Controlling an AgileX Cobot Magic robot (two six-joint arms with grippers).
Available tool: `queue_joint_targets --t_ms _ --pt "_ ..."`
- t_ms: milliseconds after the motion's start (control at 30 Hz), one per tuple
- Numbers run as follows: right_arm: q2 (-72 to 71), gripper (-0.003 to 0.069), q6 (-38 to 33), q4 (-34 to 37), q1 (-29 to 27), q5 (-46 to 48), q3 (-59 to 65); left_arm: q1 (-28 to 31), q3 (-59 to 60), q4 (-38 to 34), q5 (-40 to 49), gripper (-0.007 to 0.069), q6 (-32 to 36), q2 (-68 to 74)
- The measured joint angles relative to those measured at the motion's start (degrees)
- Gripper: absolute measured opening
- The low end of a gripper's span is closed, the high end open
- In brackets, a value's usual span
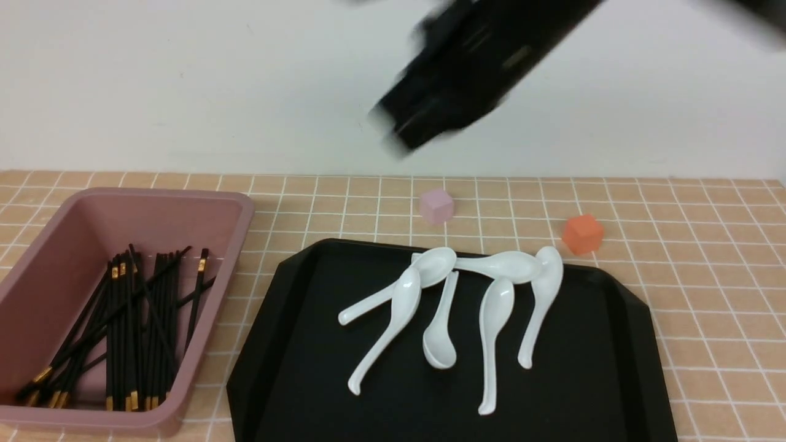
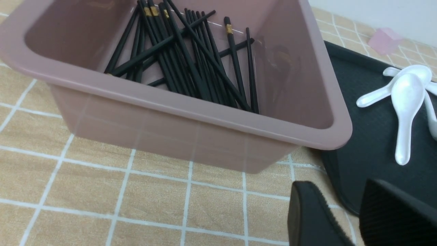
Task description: On brown tablecloth take chopsticks from black tray and put them in box.
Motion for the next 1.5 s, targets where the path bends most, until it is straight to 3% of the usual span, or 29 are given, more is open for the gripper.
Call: queue_joint_targets --t_ms 133,300,433,733,933,1133,1500 --pt "-8.5 -0.0002 2.6 -3.9 -0.9 0.2 4.7 0.0 0.0 0.0 0.0 0.0239 0.0 0.0" --pt "-24.4 -0.0001 4.2 -5.2 -0.9 0.4 19.9 0.0 0.0 0.0 0.0 0.0239 0.0 0.0" --pt "-34.5 -0.0001 4.7 -6.4 -0.9 -4.8 30.9 0.0 0.0 0.0 0.0 0.0239 0.0 0.0" --pt "-66.6 0.0000 5.7 -7.4 -0.9 -42.5 76.2 0.0 0.0 0.0 0.0 0.0239 0.0 0.0" --pt "-71.6 0.0001 5.7 -6.1 -0.9 -64.1 97.3 0.0 0.0 0.0 0.0 0.0239 0.0 0.0" --pt "-71.9 0.0004 5.7 -5.9 -0.9 -72.5 103.0 0.0 0.0 0.0 0.0 0.0239 0.0 0.0" --pt "-71.9 0.0013 5.8 -5.9 -0.9 -68.9 103.8 0.0 0.0 0.0 0.0 0.0239 0.0 0.0"
